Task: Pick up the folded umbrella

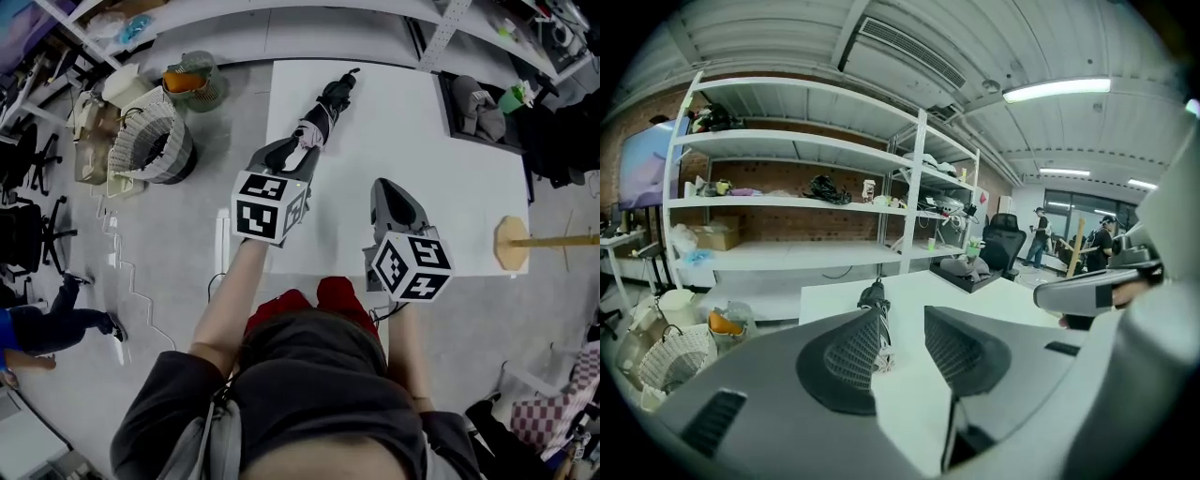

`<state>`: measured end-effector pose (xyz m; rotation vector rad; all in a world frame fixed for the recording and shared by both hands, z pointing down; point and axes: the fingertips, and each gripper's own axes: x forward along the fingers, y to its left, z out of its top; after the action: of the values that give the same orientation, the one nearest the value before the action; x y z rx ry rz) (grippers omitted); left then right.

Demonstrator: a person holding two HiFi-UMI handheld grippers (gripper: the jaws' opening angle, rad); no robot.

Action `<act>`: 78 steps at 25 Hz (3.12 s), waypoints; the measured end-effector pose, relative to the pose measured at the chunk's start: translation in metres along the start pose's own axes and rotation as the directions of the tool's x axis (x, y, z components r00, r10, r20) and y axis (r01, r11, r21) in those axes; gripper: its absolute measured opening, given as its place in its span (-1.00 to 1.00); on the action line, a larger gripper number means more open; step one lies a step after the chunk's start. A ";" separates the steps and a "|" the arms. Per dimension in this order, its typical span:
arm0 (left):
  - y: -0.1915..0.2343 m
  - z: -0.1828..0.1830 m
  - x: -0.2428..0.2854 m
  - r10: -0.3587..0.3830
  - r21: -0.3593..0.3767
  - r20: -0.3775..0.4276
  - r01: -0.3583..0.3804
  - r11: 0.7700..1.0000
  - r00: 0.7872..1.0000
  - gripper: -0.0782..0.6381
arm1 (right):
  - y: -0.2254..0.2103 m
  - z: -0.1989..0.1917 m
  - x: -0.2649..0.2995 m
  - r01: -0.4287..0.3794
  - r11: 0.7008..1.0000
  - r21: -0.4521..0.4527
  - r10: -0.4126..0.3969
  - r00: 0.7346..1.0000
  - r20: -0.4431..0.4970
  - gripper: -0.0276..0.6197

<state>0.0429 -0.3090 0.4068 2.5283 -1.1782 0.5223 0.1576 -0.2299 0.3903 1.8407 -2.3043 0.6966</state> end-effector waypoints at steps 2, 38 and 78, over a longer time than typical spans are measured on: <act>0.003 0.002 0.011 0.006 -0.005 -0.011 -0.006 1.000 1.000 -0.37 | -0.007 0.004 0.009 -0.013 1.000 -0.003 0.013 1.000 -0.008 -0.86; 0.044 -0.009 0.173 0.094 0.114 -0.256 -0.067 0.991 0.962 -0.02 | -0.095 0.005 0.108 -0.107 0.994 0.019 0.109 0.983 -0.148 -0.86; 0.068 -0.067 0.237 0.061 0.049 -0.512 -0.041 0.998 0.857 -0.02 | -0.107 -0.018 0.142 -0.116 0.992 0.042 0.123 0.965 -0.230 -0.86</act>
<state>0.1179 -0.4816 0.5794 2.1736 -1.0296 1.1567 0.2184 -0.3667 0.4880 1.5453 -2.2758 0.9125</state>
